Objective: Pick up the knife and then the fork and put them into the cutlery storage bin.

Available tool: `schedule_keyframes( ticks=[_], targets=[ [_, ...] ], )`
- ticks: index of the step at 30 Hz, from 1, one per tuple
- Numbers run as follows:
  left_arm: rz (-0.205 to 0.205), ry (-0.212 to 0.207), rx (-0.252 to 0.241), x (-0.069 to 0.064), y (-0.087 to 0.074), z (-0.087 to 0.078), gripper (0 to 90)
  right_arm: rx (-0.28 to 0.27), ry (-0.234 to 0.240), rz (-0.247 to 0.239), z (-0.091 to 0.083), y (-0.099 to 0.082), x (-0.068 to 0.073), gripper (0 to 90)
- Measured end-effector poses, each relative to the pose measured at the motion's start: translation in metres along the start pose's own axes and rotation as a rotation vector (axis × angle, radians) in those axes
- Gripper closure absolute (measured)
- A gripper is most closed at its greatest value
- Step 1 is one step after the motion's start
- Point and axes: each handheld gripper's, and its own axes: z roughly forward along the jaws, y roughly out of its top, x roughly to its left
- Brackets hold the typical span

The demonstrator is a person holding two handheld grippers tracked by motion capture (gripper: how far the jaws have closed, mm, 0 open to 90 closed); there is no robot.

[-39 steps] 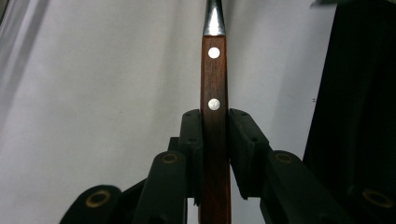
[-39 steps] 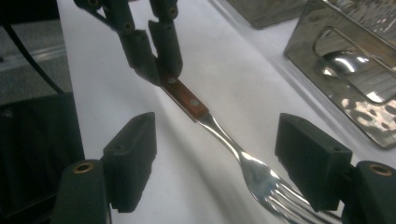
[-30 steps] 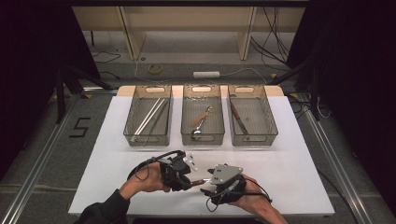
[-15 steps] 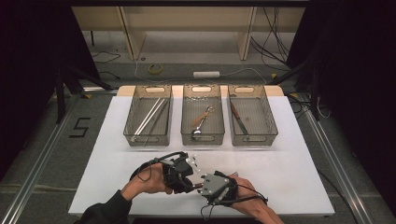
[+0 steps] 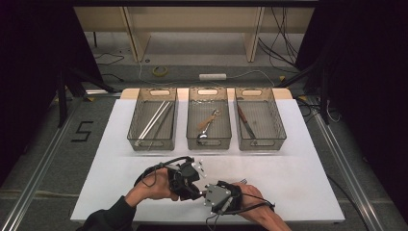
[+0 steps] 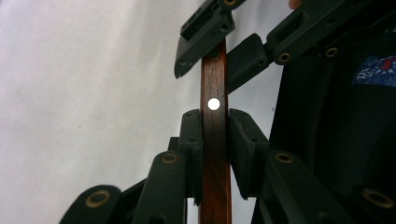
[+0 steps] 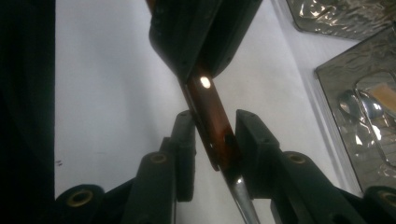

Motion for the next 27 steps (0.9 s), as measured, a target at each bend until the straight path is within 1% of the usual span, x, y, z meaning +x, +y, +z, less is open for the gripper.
schedule_keyframes(
  ticks=[1,3,5,6,7,9,10,12,13,15,16,17,18,19,21,22,25,27],
  targets=[
    [0.0,0.001,-0.003,0.0,0.0,0.0,75.1,0.0,0.004,-0.008,0.0,0.0,0.001,71.2],
    [-0.001,0.002,-0.006,-0.001,0.0,-0.001,75.1,0.006,-0.008,-0.021,0.0,0.001,0.004,72.3],
    [0.002,-0.007,-0.015,-0.001,0.0,-0.001,75.0,0.001,-0.012,-0.051,0.0,0.001,0.004,73.9],
    [0.0,-0.011,-0.023,0.0,-0.001,-0.002,74.9,0.002,-0.005,-0.062,-0.001,0.0,0.004,74.5],
    [0.009,-0.009,-0.025,0.0,-0.001,-0.003,74.8,0.012,-0.004,-0.088,-0.001,0.0,0.003,75.3],
    [0.011,-0.009,-0.04,0.0,-0.001,-0.005,74.2,0.014,-0.006,-0.119,-0.001,0.0,0.005,77.1],
    [0.009,-0.014,-0.047,0.0,-0.001,-0.006,74.0,0.016,-0.006,-0.12,0.0,0.0,0.006,77.7],
    [0.017,-0.016,-0.045,0.0,-0.001,-0.007,74.0,0.012,-0.013,-0.136,-0.001,0.0,0.006,77.9],
    [0.02,-0.015,-0.049,0.0,-0.001,-0.007,73.8,0.017,-0.004,-0.136,-0.002,0.0,0.006,77.9],
    [0.016,-0.004,-0.056,0.0,-0.001,-0.007,72.7,0.024,-0.012,-0.134,-0.002,0.001,0.007,78.0],
    [0.015,0.002,-0.058,0.001,-0.001,-0.007,69.7,0.022,-0.01,-0.147,-0.002,0.0,0.006,78.0],
    [0.017,0.008,-0.062,0.001,-0.001,-0.008,65.2,0.023,-0.019,-0.134,-0.003,0.0,0.006,78.0],
    [0.01,0.013,-0.068,0.001,-0.002,-0.008,59.5,0.018,-0.019,-0.144,-0.003,-0.001,0.004,78.0],
    [0.01,0.032,-0.076,0.001,-0.002,-0.009,53.8,0.022,-0.026,-0.144,-0.004,-0.001,0.004,78.0],
    [0.0,0.058,-0.096,0.001,-0.003,-0.011,44.7,0.03,-0.022,-0.132,-0.006,-0.002,0.004,78.0],
    [-0.007,0.066,-0.113,0.002,-0.003,-0.012,41.6,0.031,-0.018,-0.135,-0.006,-0.002,0.003,78.0],
    [-0.027,0.086,-0.175,0.004,-0.005,-0.017,34.2,0.03,-0.032,-0.131,-0.007,-0.003,0.002,78.0],
    [-0.031,0.103,-0.213,0.005,-0.007,-0.02,31.1,0.035,-0.033,-0.131,-0.008,-0.004,0.002,78.0]
  ],
)
